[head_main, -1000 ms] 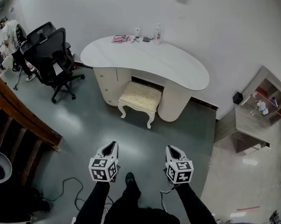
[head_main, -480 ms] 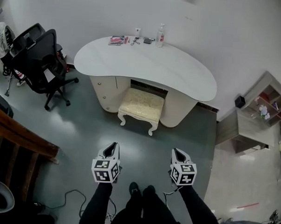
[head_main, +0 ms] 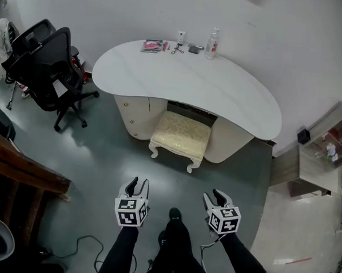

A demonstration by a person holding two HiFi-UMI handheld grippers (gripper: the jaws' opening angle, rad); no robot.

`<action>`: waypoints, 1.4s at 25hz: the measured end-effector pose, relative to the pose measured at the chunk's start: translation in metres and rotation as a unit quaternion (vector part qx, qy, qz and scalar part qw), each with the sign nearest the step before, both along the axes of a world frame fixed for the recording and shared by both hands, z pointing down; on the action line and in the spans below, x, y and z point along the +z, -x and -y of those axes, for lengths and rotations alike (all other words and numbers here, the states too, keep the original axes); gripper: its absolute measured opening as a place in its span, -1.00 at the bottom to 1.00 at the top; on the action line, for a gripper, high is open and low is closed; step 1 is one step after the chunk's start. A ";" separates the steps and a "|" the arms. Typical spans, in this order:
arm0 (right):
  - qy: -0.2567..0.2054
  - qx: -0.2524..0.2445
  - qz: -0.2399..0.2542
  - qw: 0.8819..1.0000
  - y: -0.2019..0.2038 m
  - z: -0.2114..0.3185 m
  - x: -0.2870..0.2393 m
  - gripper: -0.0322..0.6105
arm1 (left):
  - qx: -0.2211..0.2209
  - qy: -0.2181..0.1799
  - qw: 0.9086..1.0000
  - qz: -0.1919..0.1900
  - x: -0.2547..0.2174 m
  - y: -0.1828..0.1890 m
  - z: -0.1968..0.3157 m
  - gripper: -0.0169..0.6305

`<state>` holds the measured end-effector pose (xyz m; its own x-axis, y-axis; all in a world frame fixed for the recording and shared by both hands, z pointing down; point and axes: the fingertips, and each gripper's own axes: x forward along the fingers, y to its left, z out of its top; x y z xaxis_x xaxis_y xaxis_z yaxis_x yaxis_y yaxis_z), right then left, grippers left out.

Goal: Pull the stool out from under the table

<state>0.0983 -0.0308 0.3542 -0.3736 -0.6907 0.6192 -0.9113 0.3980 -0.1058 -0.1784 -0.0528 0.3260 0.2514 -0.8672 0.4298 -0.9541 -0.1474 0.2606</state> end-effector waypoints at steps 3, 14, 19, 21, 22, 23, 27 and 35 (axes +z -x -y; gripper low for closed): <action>0.015 0.004 0.003 1.000 0.003 0.025 0.029 -0.28 | -0.003 0.011 1.000 0.013 0.026 0.004 0.023 -0.38; 0.059 0.040 -0.036 0.997 -0.037 0.108 0.185 0.13 | 0.000 0.057 0.997 0.056 0.171 0.006 0.121 -0.11; 0.057 0.060 -0.049 0.995 -0.053 0.150 0.263 0.13 | 0.004 0.051 0.997 0.061 0.248 -0.004 0.168 -0.08; 0.052 0.062 -0.044 0.996 -0.052 0.166 0.292 0.13 | 0.001 0.052 0.997 0.059 0.282 -0.005 0.184 -0.07; 0.048 0.061 -0.042 0.996 -0.052 0.174 0.306 0.13 | -0.002 0.052 0.997 0.057 0.298 -0.005 0.191 -0.07; 0.044 0.060 -0.041 0.996 -0.051 0.182 0.320 0.13 | -0.004 0.051 0.997 0.058 0.314 -0.006 0.197 -0.07; 0.032 0.050 -0.042 0.997 -0.051 0.204 0.373 0.15 | -0.003 0.041 0.997 0.064 0.372 -0.012 0.223 -0.02; -0.005 0.046 -0.023 0.999 -0.044 0.240 0.447 0.15 | -0.044 0.028 0.997 0.056 0.449 0.010 0.273 0.00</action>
